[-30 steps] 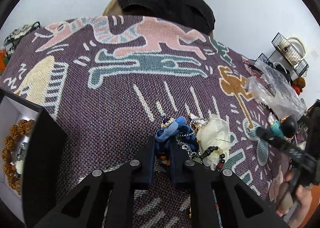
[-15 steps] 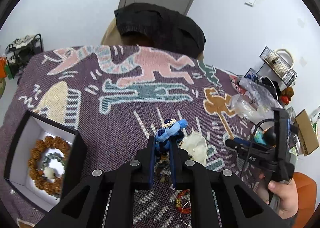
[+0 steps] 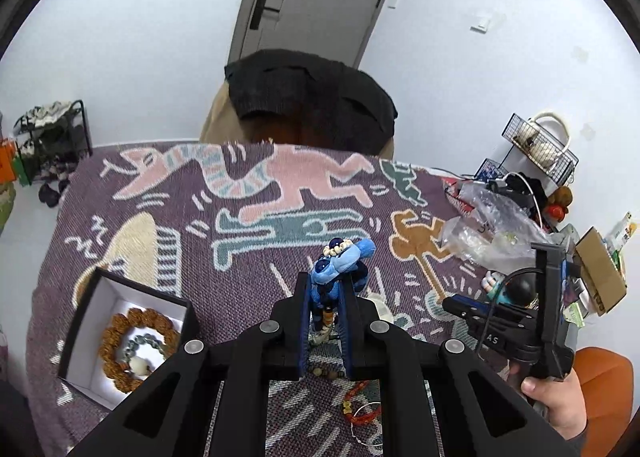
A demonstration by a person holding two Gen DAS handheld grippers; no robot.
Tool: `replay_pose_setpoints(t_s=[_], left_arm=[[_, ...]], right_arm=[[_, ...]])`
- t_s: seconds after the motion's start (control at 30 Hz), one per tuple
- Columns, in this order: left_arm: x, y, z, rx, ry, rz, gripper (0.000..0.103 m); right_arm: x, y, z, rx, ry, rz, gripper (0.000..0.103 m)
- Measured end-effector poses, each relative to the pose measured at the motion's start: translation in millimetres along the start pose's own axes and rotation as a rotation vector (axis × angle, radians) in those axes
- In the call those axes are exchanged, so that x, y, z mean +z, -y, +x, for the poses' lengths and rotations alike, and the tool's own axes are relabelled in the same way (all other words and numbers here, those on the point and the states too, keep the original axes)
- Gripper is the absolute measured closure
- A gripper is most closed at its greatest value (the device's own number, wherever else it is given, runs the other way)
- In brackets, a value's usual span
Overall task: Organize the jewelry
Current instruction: 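Lift the blue strand and lower it into the black box, open left gripper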
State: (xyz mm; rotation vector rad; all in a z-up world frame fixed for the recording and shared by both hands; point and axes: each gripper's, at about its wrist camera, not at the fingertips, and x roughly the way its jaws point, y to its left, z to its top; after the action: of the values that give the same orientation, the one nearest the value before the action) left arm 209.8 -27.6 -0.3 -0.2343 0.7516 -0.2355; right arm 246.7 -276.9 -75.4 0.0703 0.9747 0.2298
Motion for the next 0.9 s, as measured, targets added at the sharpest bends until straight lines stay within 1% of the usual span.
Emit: replay_pose_setpoints(t_s=[0.2, 0.5, 0.63, 0.7, 0.77, 0.9], left_arm=[[6, -2, -23, 0.004, 0.037, 0.004, 0.09], [24, 3, -70, 0.009, 0.121, 0.042, 0.09], [31, 9, -93, -0.022, 0.161, 0.058, 0.09], [32, 9, -109, -0.058, 0.206, 0.062, 0.09], [33, 8, -118, -0.052, 0.228, 0.06, 0.09], [37, 7, -126, -0.031, 0.239, 0.059, 0.09]], right_arm=[[6, -21, -32, 0.066, 0.073, -0.015, 0.088], [13, -56, -76, 0.155, 0.174, -0.046, 0.088], [14, -64, -87, 0.18, 0.2, -0.051, 0.088], [13, -65, -90, 0.19, 0.208, -0.052, 0.088], [11, -66, -92, 0.195, 0.213, -0.052, 0.088], [11, -66, -94, 0.212, 0.216, -0.049, 0.088]])
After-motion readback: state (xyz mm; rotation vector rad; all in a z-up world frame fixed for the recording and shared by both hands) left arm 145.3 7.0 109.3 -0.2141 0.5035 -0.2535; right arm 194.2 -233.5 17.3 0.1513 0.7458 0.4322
